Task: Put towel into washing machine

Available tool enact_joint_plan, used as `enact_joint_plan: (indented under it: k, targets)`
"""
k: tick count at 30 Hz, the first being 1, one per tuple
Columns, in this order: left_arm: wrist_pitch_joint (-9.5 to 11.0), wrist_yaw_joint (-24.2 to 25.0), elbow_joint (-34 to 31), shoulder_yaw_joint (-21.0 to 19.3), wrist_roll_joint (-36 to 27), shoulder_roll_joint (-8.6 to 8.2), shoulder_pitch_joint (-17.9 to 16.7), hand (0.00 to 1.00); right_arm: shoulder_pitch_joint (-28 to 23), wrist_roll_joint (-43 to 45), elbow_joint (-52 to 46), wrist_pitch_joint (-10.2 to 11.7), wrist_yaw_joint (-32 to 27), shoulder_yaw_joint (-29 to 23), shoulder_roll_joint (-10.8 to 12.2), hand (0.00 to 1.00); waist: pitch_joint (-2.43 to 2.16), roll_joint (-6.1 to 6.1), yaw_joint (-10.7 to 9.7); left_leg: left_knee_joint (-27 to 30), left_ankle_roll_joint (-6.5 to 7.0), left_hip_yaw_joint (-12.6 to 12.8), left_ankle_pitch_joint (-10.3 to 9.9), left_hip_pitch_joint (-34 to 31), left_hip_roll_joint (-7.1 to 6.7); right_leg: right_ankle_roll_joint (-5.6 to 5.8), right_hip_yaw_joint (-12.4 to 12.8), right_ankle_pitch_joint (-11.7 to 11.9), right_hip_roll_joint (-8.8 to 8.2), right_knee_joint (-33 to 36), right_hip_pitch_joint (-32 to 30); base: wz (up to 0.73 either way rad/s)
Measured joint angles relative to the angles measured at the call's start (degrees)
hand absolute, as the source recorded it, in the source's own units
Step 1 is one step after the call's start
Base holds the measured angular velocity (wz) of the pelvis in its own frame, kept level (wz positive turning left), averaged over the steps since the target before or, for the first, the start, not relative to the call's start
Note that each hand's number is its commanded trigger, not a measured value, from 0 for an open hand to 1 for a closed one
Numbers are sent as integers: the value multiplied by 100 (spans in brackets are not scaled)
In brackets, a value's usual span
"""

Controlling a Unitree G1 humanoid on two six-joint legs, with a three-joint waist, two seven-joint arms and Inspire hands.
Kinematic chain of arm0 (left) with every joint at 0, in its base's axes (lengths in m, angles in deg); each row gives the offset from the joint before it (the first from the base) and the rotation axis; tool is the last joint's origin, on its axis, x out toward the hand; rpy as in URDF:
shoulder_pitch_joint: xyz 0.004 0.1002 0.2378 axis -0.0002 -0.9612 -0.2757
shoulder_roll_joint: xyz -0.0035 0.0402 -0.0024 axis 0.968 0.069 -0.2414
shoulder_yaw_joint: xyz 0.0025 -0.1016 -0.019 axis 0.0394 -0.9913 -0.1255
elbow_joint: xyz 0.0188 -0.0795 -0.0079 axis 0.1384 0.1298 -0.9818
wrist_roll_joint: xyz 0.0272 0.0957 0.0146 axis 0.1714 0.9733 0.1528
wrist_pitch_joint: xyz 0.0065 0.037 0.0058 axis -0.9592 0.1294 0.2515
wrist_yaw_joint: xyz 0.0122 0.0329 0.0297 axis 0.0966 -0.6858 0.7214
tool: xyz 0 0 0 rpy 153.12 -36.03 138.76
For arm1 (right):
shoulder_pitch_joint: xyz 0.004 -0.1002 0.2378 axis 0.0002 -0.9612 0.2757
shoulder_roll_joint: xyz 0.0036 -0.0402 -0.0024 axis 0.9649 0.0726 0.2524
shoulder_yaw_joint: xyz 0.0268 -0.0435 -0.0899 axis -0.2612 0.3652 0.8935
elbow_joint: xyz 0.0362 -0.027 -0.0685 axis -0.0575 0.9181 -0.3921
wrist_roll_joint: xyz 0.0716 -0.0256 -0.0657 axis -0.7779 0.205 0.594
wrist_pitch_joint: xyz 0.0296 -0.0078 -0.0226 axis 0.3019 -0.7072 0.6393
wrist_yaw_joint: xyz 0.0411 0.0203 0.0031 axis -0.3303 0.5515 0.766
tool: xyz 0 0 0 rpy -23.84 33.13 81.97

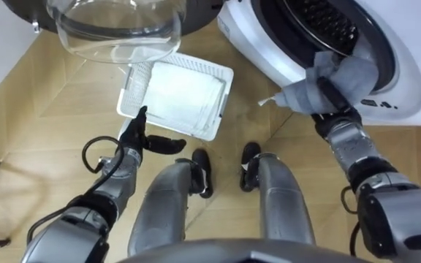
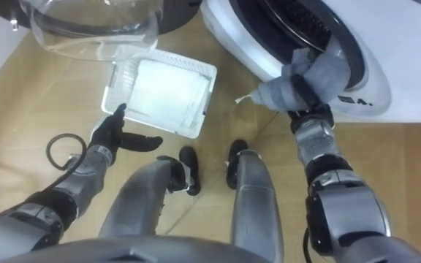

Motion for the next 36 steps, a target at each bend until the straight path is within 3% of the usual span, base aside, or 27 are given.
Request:
enact_joint_plan:
  k: [2, 4, 5, 9, 13, 22, 32, 36]
  targets:
    - [-13, 4, 0, 18, -2, 42, -60, 0, 134, -485, -6, -105, 0, 0, -114, 100, 2, -48, -9, -9, 58, 31, 29, -16, -52, 35, -11, 18, -80, 63, -31, 10]
    - [-29, 4, -3, 17, 0, 114, -71, 0, 261, -808, -84, -135, 6, 0, -165, 64, 1, -122, -12, 1, 88, 97, 39, -48, -52, 54, 12, 27, -100, 98, -89, 0]
    - [-47, 3, -4, 17, 6, 119, -70, 0, 300, -956, -161, -136, 13, 0, -224, 0, 1, -130, -10, 21, 103, 105, 38, -57, -51, 63, 6, 33, -109, 103, -89, 0]
    - [-57, 8, -4, 9, 47, 144, -115, 0, 469, -1284, -209, -141, 96, -128, -344, 0, 2, -229, -19, 17, 127, 146, 42, -68, -53, 74, -7, 39, -143, 105, -107, 0]
    - [-82, 16, -4, 8, 61, 184, -152, 0, 836, -1899, -233, -157, 127, -589, -364, 0, 4, -340, -75, 30, 133, 168, 44, -113, -48, 79, 5, 49, -140, 106, -163, 0]
    - [-97, 22, -6, -433, 288, 125, -143, 0, 1087, -2004, -234, -158, -213, -1166, -362, 0, 4, -338, -140, 138, 188, 230, 31, -234, -68, 131, -3, 12, -220, 248, -273, 4]
    - [-412, 12, -43, -539, 508, 101, -319, 0, 1142, -2069, -139, -155, -268, -1827, -365, 0, 12, -312, -147, 113, 297, 249, 30, -246, -170, 214, -96, -68, -373, 341, -294, 7]
    - [-433, 18, -47, -622, 639, 89, -252, 0, 1150, -2081, -139, -133, -268, -1855, -366, 0, 11, -305, -151, 109, 302, 250, 26, -247, -194, 215, -90, -99, -381, 385, -311, 3]
